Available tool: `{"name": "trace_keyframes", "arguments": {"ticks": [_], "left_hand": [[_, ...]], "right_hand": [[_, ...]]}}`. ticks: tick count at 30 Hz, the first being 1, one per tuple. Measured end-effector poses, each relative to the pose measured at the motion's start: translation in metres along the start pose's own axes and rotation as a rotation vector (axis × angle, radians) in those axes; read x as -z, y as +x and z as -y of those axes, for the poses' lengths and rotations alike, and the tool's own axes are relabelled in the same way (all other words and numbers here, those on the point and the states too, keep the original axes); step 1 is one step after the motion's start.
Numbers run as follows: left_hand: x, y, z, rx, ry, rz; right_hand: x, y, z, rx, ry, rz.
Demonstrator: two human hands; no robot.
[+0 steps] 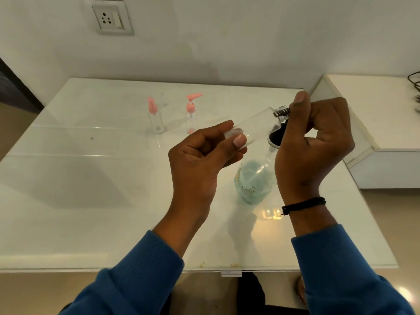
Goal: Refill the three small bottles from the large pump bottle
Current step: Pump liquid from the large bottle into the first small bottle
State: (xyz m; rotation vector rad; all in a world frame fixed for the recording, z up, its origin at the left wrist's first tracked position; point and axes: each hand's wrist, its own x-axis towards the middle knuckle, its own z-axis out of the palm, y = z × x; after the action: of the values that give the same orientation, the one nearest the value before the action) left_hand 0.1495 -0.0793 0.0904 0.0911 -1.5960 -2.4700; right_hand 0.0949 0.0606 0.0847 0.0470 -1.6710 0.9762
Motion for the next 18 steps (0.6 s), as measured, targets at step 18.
{"name": "trace_keyframes", "arguments": {"ticks": [18], "left_hand": [[0.0020, 0.0004, 0.0016, -0.002, 0.019, -0.006]], "right_hand": [[0.0001, 0.0015, -0.0003, 0.014, 0.017, 0.006]]}}
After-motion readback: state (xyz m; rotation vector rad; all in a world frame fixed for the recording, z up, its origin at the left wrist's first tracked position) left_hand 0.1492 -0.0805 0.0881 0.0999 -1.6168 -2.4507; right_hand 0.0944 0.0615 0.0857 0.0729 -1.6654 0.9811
